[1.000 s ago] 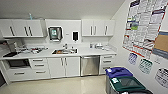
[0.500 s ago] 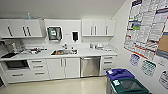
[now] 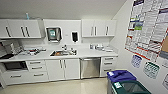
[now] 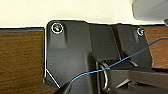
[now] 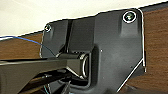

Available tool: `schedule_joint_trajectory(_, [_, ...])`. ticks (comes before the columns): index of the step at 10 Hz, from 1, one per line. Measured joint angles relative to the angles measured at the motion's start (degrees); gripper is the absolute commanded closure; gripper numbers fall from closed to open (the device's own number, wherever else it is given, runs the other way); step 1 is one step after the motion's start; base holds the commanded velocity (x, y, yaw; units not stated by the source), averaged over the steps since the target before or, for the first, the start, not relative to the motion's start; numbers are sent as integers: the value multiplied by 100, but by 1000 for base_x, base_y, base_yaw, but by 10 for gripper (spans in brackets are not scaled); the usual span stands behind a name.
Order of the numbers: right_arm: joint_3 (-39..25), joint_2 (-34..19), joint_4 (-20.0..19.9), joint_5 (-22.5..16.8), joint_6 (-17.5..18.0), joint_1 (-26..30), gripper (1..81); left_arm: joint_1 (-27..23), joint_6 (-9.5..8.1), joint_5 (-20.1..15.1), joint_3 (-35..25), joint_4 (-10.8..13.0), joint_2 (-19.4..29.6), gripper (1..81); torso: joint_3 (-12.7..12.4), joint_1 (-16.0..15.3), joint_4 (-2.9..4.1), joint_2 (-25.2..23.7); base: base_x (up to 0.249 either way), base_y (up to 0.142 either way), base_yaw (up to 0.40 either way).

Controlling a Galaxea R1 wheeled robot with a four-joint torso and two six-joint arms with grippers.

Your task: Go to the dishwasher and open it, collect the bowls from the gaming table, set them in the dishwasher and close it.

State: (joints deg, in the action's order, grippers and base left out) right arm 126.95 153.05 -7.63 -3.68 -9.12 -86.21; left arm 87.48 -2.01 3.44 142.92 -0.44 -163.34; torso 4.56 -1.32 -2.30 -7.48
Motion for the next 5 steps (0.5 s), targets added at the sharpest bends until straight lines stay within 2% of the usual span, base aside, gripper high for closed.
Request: schedule_joint_trajectory(5, [185, 128, -2, 2, 0, 33, 10, -16, 0, 2, -1, 0, -2, 10, 0, -2, 0, 0, 133, 0, 0])
